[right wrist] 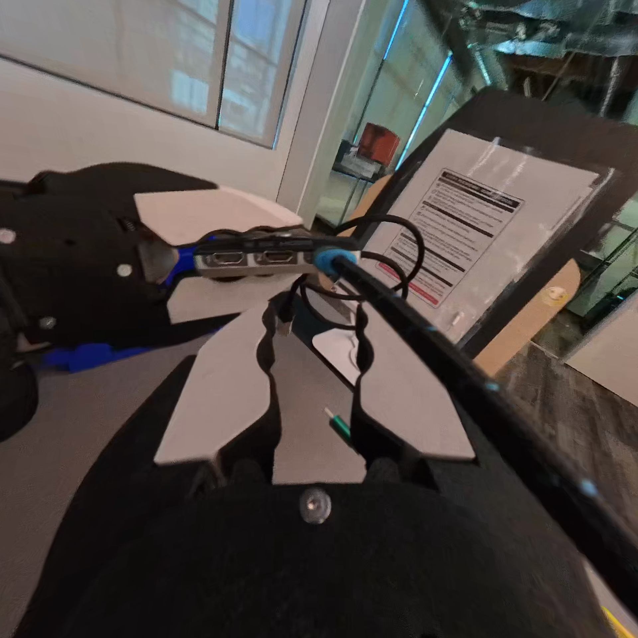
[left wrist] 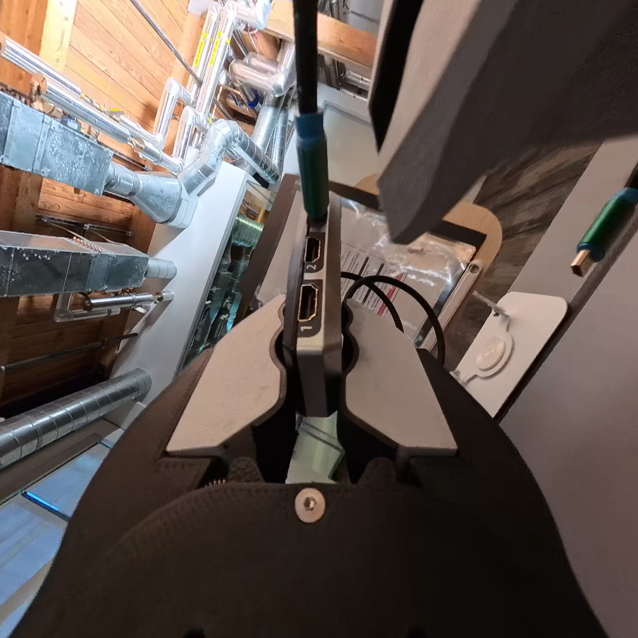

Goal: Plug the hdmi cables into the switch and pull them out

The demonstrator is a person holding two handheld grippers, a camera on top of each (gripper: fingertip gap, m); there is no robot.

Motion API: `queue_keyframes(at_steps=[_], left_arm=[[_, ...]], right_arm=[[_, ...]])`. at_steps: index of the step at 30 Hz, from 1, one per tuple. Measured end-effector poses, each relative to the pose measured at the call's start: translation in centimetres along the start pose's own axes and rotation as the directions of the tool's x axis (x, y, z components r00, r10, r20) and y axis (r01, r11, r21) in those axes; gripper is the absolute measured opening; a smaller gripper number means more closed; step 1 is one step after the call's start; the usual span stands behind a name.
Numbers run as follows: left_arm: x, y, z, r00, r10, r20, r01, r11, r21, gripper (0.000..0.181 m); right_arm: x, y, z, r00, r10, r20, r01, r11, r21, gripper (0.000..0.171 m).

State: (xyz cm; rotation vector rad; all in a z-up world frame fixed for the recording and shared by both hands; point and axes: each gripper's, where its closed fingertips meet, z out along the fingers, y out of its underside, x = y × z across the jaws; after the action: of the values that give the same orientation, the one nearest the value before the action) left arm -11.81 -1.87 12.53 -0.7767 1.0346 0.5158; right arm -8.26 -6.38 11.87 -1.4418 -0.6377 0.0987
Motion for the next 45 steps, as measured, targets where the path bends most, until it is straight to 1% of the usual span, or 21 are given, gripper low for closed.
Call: queue_keyframes(at_steps=[1,2,3,4,5,8,10,12,15,16,18,20,22,25,28,30,33,35,37,41,45], left_arm=[[0.3,-0.5,-0.1,1.0,0.004,-0.005,-0.004,1.0,0.015,0.025],[0.7,-0.9,-0.2,1.0,0.014,-0.016,-0.014,1.0,0.026,0.025],[1.0,-1.3,-0.2,0.999,0.023,-0.023,-0.022,0.999,0.034,0.025],[1.3,-1.6,-0.2,0.999,0.033,-0.026,-0.032,0.999,0.042,0.025],[1.6,-1.8,-0.3,0.999,0.042,-0.028,-0.041,0.998,0.046,0.025],[2.0,-2.0,-0.2,0.998,0.055,-0.041,-0.053,0.997,0.047,0.025],[2.2,-2.0,-0.2,0.998,0.045,-0.05,-0.043,0.998,0.042,0.025],[2.3,-1.8,-0.1,0.997,0.037,-0.06,-0.035,0.999,0.033,0.025],[2.2,-1.5,0.0,0.997,0.029,-0.065,-0.027,0.999,0.03,0.025],[2.1,-1.5,0.0,0.998,0.026,-0.063,-0.024,0.999,0.035,0.025],[2.0,-1.6,-0.1,0.998,0.03,-0.062,-0.028,0.999,0.03,0.025],[2.1,-1.7,-0.1,0.997,0.037,-0.069,-0.036,0.999,0.011,0.024],[2.4,-1.5,0.1,0.996,0.032,-0.088,-0.031,0.999,0.011,0.025],[2.8,-1.1,0.3,0.994,0.012,-0.111,-0.012,1.0,0.008,0.025],[2.8,-1.0,0.3,0.993,0.002,-0.116,-0.001,1.0,0.006,0.025],[2.8,-1.0,0.4,0.993,0.0,-0.114,0.0,1.0,0.006,0.025],[2.7,-1.0,0.3,0.993,0.006,-0.118,-0.007,1.0,-0.004,0.025],[2.9,-1.0,0.4,0.992,0.008,-0.126,-0.01,1.0,-0.015,0.025],[3.0,-0.9,0.4,0.991,0.006,-0.134,-0.008,1.0,-0.017,0.025],[3.2,-0.7,0.6,0.99,-0.008,-0.141,0.008,1.0,-0.004,0.025],[2.9,-0.9,0.5,0.991,-0.005,-0.131,0.005,1.0,0.0,0.025]], right_arm=[[0.5,-0.3,0.1,0.999,0.037,-0.007,-0.037,0.998,0.054,0.054],[0.7,-1.0,-0.1,0.999,0.053,-0.001,-0.053,0.99,0.128,0.053],[1.0,-1.6,-0.5,0.999,0.054,0.001,-0.054,0.982,0.184,0.045],[0.7,-1.7,-0.8,0.999,0.029,0.036,-0.036,0.978,0.208,0.027],[1.0,-1.6,-0.7,1.0,0.017,0.018,-0.021,0.98,0.2,0.022],[1.1,-1.1,-0.9,1.0,-0.02,0.023,0.016,0.987,0.16,0.025],[1.3,-1.0,-0.9,1.0,-0.011,0.015,0.009,0.987,0.159,0.022],[1.3,-0.9,-0.9,1.0,-0.024,-0.018,0.027,0.988,0.155,0.025],[1.2,-1.1,-0.9,0.992,-0.098,-0.082,0.108,0.985,0.136,0.022],[1.1,-1.2,-1.0,0.996,-0.072,-0.061,0.08,0.986,0.145,0.022],[1.1,-1.2,-1.1,0.998,0.055,0.038,-0.06,0.985,0.162,0.022],[1.3,-1.0,-1.1,0.993,0.092,0.071,-0.103,0.981,0.164,0.022],[1.3,-0.7,-0.9,0.996,0.066,0.052,-0.073,0.985,0.155,0.022],[1.4,-0.5,-0.7,0.999,-0.018,-0.046,0.024,0.99,0.137,0.022],[1.5,-0.5,-0.6,0.995,-0.039,-0.092,0.051,0.991,0.123,0.023],[1.4,-0.6,-0.7,0.996,-0.031,-0.085,0.042,0.991,0.129,0.022],[1.4,-0.5,-0.6,0.995,0.094,0.026,-0.097,0.985,0.142,0.022],[1.5,-0.4,-0.6,0.994,0.099,0.049,-0.105,0.985,0.137,0.022],[1.5,-0.3,-0.5,0.997,0.071,0.026,-0.074,0.989,0.127,0.022],[1.5,-0.3,-0.5,0.997,-0.021,-0.078,0.027,0.996,0.086,0.023],[1.4,-0.6,-0.6,0.997,-0.017,-0.072,0.023,0.996,0.081,0.022]])
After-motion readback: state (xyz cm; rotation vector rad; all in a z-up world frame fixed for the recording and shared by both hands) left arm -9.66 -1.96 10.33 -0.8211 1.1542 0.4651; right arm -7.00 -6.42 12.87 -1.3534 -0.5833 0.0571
